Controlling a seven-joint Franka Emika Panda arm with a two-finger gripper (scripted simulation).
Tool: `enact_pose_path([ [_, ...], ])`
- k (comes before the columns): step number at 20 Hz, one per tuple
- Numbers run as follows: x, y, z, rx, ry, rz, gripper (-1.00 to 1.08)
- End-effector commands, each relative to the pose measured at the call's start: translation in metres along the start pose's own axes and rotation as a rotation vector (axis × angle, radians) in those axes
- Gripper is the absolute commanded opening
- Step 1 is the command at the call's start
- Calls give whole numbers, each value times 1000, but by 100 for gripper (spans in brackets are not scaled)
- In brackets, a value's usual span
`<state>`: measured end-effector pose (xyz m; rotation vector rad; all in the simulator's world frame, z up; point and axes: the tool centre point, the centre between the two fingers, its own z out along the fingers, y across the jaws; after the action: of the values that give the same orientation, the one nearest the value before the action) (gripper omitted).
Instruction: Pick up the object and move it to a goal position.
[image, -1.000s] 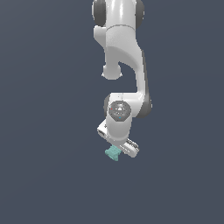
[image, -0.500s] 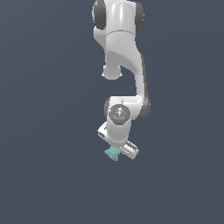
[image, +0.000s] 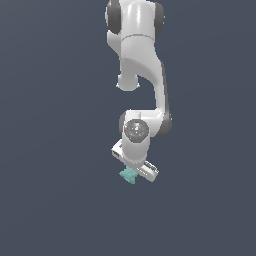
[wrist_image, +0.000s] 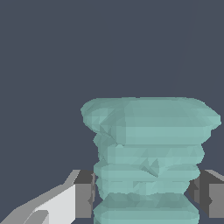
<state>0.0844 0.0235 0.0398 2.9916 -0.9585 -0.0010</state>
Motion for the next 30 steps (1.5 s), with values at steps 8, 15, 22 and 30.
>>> enact_pose_path([
  [8, -12, 1, -16, 0, 0, 0, -100],
  [15, -36, 5, -48, 1, 0, 0, -100],
  [22, -74, 10, -98, 1, -1, 0, -100],
  [30, -120, 15, -161, 1, -1, 0, -100],
])
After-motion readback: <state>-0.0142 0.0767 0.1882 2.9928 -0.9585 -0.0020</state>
